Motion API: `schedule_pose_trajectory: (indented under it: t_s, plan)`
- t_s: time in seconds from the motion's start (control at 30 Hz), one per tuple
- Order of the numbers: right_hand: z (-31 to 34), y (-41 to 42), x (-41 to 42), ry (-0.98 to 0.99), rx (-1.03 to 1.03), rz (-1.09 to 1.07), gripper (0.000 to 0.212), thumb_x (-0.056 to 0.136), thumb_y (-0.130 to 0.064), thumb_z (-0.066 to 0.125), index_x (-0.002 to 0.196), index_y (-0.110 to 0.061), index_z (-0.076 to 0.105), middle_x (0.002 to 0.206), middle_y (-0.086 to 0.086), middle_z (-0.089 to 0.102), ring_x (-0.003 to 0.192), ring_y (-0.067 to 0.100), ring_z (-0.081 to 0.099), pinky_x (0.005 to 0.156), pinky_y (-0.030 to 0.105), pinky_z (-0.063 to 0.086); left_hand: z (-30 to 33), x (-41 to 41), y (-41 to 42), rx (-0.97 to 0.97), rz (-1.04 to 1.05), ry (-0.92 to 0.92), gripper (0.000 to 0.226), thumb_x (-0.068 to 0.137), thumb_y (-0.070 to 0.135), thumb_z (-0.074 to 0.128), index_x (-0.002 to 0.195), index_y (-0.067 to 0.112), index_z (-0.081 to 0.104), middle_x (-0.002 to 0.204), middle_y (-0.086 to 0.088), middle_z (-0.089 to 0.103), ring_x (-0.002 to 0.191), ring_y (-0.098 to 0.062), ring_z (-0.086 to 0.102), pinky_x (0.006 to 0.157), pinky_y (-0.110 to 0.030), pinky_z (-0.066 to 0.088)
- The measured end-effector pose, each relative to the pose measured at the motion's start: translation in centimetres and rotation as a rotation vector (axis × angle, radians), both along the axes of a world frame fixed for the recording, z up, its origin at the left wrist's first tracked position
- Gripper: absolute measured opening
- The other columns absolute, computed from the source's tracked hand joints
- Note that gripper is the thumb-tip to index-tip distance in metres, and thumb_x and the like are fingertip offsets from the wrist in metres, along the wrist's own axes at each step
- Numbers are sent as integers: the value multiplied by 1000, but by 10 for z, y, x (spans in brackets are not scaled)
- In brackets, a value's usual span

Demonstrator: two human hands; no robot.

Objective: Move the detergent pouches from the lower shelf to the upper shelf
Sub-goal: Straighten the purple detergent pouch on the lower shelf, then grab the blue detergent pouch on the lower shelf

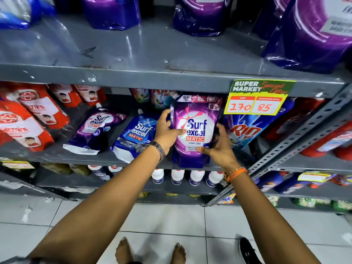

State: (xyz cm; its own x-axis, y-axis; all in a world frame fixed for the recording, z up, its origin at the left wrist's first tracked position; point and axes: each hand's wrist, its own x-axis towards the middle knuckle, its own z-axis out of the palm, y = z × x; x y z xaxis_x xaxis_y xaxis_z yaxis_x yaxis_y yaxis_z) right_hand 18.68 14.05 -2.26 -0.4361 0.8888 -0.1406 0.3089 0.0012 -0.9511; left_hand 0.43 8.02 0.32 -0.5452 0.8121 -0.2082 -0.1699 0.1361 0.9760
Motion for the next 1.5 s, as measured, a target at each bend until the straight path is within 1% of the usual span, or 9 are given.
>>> schedule_pose_trajectory:
  t_s: [0.13,0.27,0.43,0.73,0.97,1.07,1.2,1.4,1.5]
  plan:
    - [-1,14,-19,18,90,-100,105,65,5,87,148,-18,27,143,13,55,131,26,56,103,53,52,12,-5,24,17,29,142,68,72,-13,75,131,13,53,109,-7,72,95,-21,72,79,-41,63]
    - [-8,21,-31,27,164,-229,98,68,5,85,144,-23,30,138,12,59,128,24,58,98,52,56,1,-12,46,-30,49,200,44,69,-9,78,105,12,64,108,-15,74,96,-31,74,83,-51,61]
    - [-22,23,-34,11,203,-297,99,69,5,84,146,-21,29,141,13,57,131,23,55,102,51,53,-30,-23,64,-109,25,203,82,60,5,84,132,11,47,127,-15,64,115,-30,65,92,-51,58]
    - [-31,17,-36,-43,204,-310,97,74,3,81,148,-24,24,142,8,56,128,19,56,106,51,51,-3,-18,46,-70,-49,106,102,75,-10,76,155,3,14,150,-23,43,137,-31,47,111,-42,43]
    - [-29,-35,-56,98,97,-587,75,70,7,79,133,-12,42,122,9,57,110,22,56,95,31,50,-8,-88,-3,-83,-83,331,55,76,-5,77,128,4,59,125,-22,67,106,-20,62,82,-9,47]
    - [-41,-61,-93,67,-12,-445,58,66,-9,80,112,-26,48,105,8,63,99,28,66,90,45,56,-20,-135,-29,-208,12,439,43,79,8,78,119,8,66,121,-17,69,115,-28,66,89,-24,51]
    - [-44,-67,-161,61,-345,-158,44,80,-15,79,115,-10,52,104,6,64,95,20,64,80,33,49,-33,-170,-48,-519,-35,581,34,88,24,69,117,6,66,120,-18,69,114,-33,65,97,-39,51]
    - [-76,-36,-210,31,-464,-285,19,65,-20,78,78,-13,67,103,18,77,96,36,73,86,58,59,-60,-194,-34,-638,-176,499,27,87,14,58,109,-1,64,115,-26,67,109,-38,65,87,-39,51]
    - [-46,-45,-205,67,-532,-245,18,82,-4,71,74,-15,58,90,12,72,85,29,69,74,40,56,-65,-197,-37,-580,-142,285,20,84,-1,58,102,-3,66,103,-23,67,98,-36,66,82,-40,52]
